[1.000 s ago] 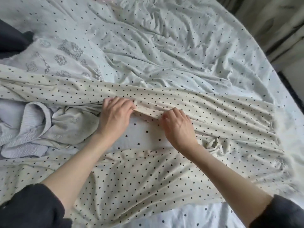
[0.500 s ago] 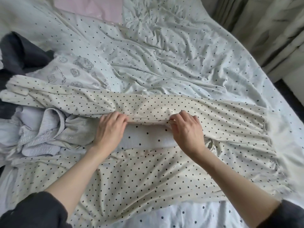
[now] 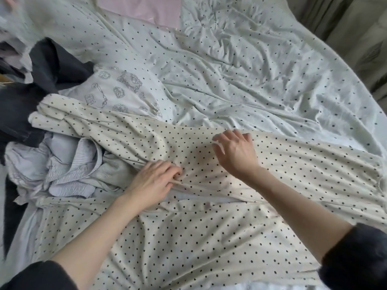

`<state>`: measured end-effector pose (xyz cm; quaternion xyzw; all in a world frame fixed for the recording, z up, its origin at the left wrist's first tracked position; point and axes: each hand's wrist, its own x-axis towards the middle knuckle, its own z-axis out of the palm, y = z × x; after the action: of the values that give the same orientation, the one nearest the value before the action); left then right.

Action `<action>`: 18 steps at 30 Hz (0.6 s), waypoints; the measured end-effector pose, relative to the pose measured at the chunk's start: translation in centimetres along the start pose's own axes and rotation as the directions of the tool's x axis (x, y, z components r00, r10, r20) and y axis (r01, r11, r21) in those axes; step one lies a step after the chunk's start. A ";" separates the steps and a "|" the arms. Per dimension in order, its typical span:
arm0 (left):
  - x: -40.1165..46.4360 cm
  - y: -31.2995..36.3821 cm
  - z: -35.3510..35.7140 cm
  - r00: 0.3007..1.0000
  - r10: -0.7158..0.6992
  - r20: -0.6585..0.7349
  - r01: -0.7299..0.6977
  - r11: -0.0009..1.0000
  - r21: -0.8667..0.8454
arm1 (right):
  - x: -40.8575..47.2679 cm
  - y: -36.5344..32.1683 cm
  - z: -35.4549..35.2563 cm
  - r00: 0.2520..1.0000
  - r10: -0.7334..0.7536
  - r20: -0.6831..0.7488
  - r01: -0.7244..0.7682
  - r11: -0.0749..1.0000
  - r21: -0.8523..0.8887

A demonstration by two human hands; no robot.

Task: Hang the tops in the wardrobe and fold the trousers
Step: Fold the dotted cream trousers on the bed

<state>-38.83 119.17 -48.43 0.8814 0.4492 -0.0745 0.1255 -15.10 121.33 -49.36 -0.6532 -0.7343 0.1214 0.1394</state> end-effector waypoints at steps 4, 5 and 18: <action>0.0 -3.2 0.4 0.987 -0.048 -0.156 0.073 0.985 0.157 | 5.1 -3.4 1.8 0.984 -0.027 0.175 0.035 0.998 -0.044; 0.0 -3.9 0.7 0.980 -0.057 -0.188 0.091 0.981 0.174 | 5.8 -4.5 2.3 0.982 -0.050 0.182 0.057 0.998 -0.033; -1.9 -10.6 0.3 0.883 -0.159 -0.442 0.264 0.946 0.186 | 1.2 -14.1 8.4 0.959 -0.264 0.106 0.264 0.964 0.015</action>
<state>-48.59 123.60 -49.94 0.8306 0.5471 0.0502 -0.0913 -31.33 120.90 -52.01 -0.5420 -0.8212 0.1367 0.1152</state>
